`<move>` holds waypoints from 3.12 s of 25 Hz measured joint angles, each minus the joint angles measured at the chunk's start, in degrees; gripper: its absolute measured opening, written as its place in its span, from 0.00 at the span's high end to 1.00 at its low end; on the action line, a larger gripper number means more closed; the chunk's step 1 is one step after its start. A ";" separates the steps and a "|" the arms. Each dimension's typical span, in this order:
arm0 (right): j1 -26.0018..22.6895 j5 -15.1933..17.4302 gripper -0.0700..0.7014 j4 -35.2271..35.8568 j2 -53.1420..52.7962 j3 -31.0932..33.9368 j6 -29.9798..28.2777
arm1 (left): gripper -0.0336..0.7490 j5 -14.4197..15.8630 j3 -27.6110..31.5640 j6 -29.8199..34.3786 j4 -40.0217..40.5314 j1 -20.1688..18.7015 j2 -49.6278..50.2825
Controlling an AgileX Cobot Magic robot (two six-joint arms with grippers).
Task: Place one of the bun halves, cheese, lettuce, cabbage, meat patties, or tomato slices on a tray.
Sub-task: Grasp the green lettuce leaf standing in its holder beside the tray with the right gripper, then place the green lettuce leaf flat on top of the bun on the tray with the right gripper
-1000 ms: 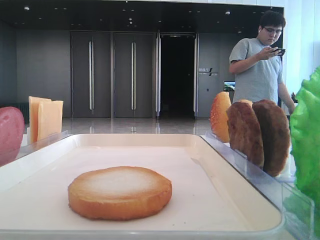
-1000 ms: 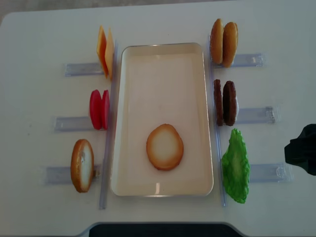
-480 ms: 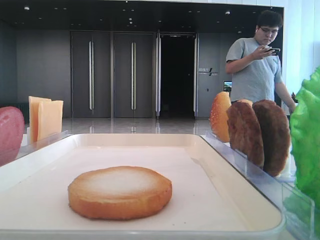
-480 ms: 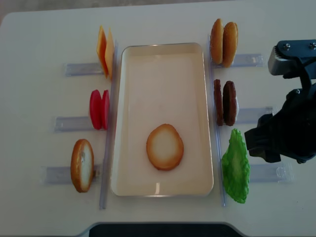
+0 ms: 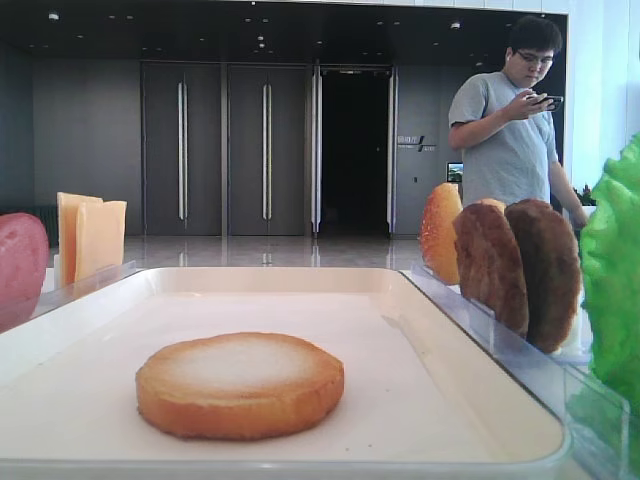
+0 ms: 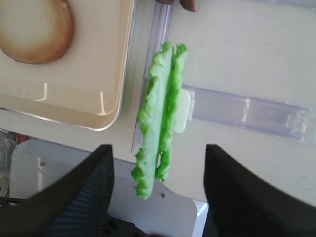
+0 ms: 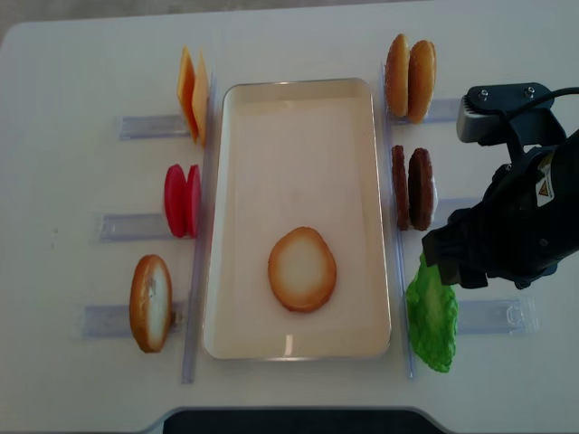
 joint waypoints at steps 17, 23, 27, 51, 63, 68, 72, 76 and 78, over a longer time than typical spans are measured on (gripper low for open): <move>1.18 -2.70 0.37 0.94 8.04 0.00 -1.21 | 0.75 0.00 0.00 0.00 0.00 0.00 0.00; 1.18 -3.21 0.43 0.94 8.40 0.00 -1.62 | 0.75 0.00 0.00 0.00 0.00 0.00 0.00; 1.18 -3.26 0.60 0.83 8.45 0.00 -1.66 | 0.75 0.00 0.00 0.00 0.00 0.00 0.00; 1.18 4.81 0.87 0.99 0.13 -5.61 -1.73 | 0.75 0.00 0.21 0.00 0.02 0.00 0.00; 1.18 6.00 0.87 4.77 -0.78 -7.48 -3.06 | 0.75 0.00 0.21 0.00 0.02 0.00 0.00; 1.39 2.55 0.87 16.87 -0.78 -7.48 -10.24 | 0.75 0.00 0.21 0.00 0.02 0.00 0.00; 3.87 -1.69 0.87 22.08 -0.64 -7.48 -14.24 | 0.75 0.00 0.21 0.00 0.02 0.00 0.00; 6.72 -4.38 0.87 27.10 2.12 -7.52 -19.43 | 0.75 0.00 0.21 0.00 0.02 0.00 0.00; 7.04 -4.90 0.87 32.58 4.47 -7.52 -25.27 | 0.75 0.00 0.21 0.00 0.02 0.00 0.00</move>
